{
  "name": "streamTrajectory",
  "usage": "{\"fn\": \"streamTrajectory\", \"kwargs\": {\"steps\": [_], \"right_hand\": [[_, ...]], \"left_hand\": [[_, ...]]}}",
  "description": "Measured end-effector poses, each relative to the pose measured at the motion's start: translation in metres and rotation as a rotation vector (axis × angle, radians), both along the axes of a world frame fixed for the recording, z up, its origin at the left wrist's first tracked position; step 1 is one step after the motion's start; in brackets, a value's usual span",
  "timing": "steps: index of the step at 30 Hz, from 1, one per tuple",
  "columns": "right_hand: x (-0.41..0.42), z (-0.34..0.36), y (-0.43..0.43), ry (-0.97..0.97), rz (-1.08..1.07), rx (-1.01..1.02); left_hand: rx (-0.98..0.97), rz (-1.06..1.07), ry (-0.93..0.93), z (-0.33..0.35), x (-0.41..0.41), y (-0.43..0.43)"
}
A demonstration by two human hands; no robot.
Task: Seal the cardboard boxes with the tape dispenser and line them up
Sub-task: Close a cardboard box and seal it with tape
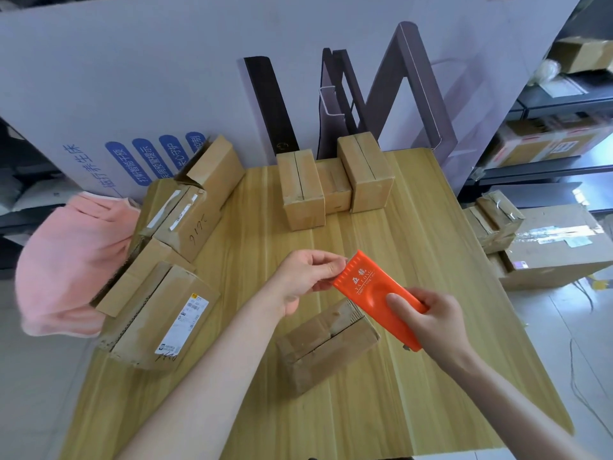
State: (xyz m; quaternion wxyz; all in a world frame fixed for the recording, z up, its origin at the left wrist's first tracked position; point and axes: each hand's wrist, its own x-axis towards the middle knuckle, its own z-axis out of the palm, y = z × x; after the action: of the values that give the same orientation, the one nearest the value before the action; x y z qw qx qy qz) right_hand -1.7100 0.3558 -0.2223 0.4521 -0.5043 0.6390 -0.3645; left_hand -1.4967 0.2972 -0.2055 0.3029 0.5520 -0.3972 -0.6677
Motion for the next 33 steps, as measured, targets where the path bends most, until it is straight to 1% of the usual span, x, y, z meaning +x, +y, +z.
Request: {"fn": "streamTrajectory", "kwargs": {"steps": [4,6,12,20,25,28,33], "right_hand": [[0.001,0.006,0.0,-0.081,-0.002,0.038],[0.001,0.009,0.001,-0.087,0.002,0.037],[0.004,0.009,0.004,-0.069,0.012,0.016],[0.001,0.006,0.008,-0.013,-0.016,0.003],[-0.002,-0.001,0.017,0.083,-0.056,0.027],[-0.007,-0.006,0.023,0.126,-0.083,0.069],[-0.038,-0.018,0.053,0.199,-0.13,0.145]], "left_hand": [[0.102,0.009,0.146,0.001,0.003,-0.001],[0.128,0.014,0.175,0.002,0.003,-0.001],[0.176,0.088,0.086,-0.002,-0.002,-0.004],[0.21,0.013,0.043,-0.006,-0.006,-0.012],[0.165,0.05,-0.16,-0.021,-0.02,-0.023],[0.147,0.057,-0.228,-0.028,-0.03,-0.026],[0.078,0.141,-0.379,-0.043,-0.007,-0.04]]}}
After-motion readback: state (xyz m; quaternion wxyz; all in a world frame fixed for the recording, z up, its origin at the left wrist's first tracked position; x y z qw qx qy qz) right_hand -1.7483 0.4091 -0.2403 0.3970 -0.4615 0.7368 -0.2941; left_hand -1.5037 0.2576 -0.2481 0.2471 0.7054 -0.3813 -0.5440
